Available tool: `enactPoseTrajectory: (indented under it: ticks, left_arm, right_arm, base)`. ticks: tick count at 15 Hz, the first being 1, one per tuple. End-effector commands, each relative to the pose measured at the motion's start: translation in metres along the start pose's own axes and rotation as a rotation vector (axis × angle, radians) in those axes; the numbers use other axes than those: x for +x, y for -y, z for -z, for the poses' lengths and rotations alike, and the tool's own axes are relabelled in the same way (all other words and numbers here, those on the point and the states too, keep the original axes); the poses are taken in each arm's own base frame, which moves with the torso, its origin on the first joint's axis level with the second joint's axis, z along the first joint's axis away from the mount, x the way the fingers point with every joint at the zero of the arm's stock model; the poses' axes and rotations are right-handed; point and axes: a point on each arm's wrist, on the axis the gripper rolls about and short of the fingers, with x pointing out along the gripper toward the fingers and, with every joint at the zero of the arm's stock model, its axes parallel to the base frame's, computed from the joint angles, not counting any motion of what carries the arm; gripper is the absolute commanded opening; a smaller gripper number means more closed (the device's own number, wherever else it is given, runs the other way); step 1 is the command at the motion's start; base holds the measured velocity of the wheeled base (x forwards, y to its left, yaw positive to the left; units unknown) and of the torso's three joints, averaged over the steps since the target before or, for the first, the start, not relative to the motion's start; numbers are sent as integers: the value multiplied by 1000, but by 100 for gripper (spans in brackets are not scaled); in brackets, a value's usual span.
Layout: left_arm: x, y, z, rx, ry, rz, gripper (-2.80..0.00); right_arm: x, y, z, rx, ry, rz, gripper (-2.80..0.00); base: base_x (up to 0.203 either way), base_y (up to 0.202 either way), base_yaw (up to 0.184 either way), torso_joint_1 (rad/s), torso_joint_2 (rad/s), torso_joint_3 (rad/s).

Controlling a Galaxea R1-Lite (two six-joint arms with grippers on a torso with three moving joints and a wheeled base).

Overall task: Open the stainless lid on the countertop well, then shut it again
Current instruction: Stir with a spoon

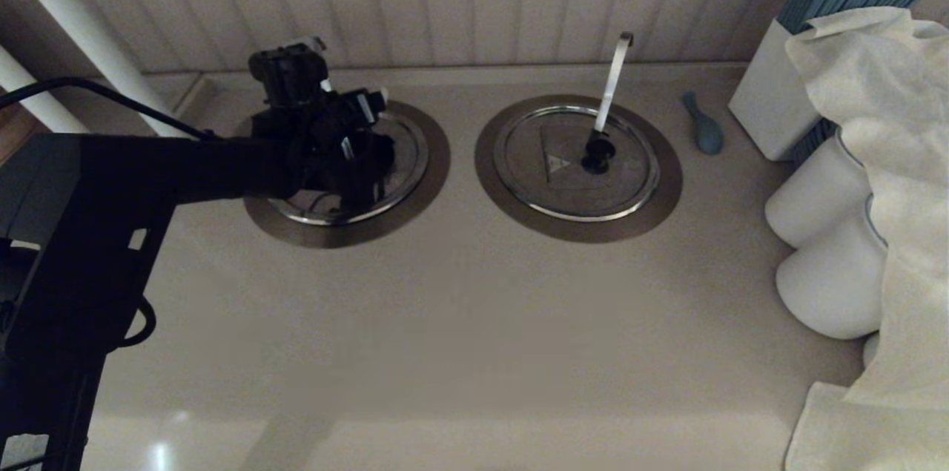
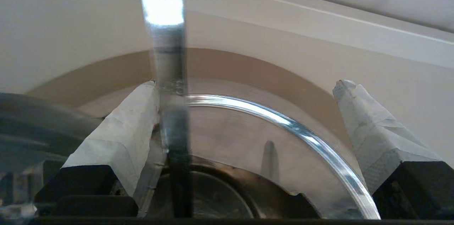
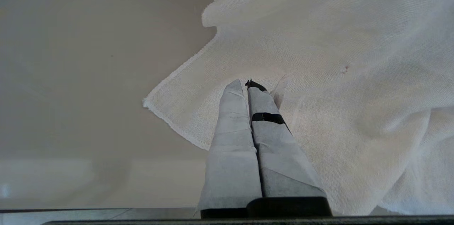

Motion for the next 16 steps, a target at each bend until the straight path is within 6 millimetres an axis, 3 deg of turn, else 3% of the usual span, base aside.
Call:
enactPoseTrajectory:
  ticks: [1,7,16]
  left_arm:
    - [0,1,0,-2,2,1,0]
    - [-1,4,1,-4,0,7,0]
    - [-7,26,6,-6,-11,32,0]
  right_arm:
    - [0,0,0,0,0,0,-280]
    - [0,0,0,0,0,0,-280]
    - [0,0,0,0,0,0,-280]
  base:
    - [0,0,0,0,0,0]
    - [0,0,0,0,0,0]
    - [0,0,0,0,0,0]
